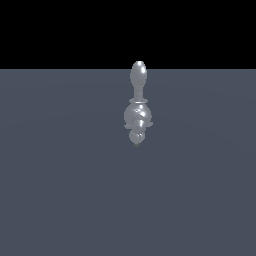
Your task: Turn on the faucet by rotating a designated handle.
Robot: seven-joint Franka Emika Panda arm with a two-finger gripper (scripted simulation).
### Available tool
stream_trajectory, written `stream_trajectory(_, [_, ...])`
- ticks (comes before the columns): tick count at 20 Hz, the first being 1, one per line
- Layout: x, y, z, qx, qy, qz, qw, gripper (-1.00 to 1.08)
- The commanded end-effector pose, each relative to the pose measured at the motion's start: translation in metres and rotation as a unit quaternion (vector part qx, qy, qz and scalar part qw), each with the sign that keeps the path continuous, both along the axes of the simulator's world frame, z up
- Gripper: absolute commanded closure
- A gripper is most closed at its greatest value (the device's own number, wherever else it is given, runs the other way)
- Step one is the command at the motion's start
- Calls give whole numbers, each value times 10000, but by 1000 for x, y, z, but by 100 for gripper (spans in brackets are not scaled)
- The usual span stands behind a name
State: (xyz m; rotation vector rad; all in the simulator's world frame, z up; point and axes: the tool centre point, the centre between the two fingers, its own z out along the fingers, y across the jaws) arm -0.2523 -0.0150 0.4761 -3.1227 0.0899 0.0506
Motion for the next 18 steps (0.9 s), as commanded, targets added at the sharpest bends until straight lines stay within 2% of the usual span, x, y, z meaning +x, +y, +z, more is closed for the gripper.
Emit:
stream_trajectory(1, [-3, -9, -30, 177, 367, -68, 9991, 32])
stream_trajectory(2, [6, -3, -45, 140, 520, -23, 9985, 29])
stream_trajectory(3, [11, -12, -59, 160, 582, -142, 9981, 30])
stream_trajectory(4, [20, 1, -81, 81, 705, -30, 9975, 34])
stream_trajectory(6, [28, -3, -120, 139, 897, -330, 9953, 26])
stream_trajectory(7, [37, -25, -124, 169, 841, -747, 9935, 8])
stream_trajectory(8, [44, -31, -139, 129, 893, -792, 9928, -1])
stream_trajectory(9, [59, -22, -142, 199, 811, -902, 9924, -4])
stream_trajectory(10, [51, -16, -174, 182, 1044, -887, 9904, -1])
stream_trajectory(11, [52, -23, -192, 192, 1131, -1104, 9872, 1])
stream_trajectory(12, [53, -46, -206, 167, 1157, -1520, 9814, -4])
stream_trajectory(13, [67, -50, -211, 43, 1073, -1523, 9825, -28])
stream_trajectory(14, [66, -44, -232, -108, 1173, -1477, 9820, -28])
stream_trajectory(15, [80, -34, -237, -131, 1061, -1477, 9832, -26])
stream_trajectory(16, [93, -48, -242, -4, 984, -1742, 9798, -55])
stream_trajectory(17, [94, -59, -257, -61, 996, -1969, 9753, -40])
stream_trajectory(18, [118, -33, -258, 66, 834, -1967, 9769, -45])
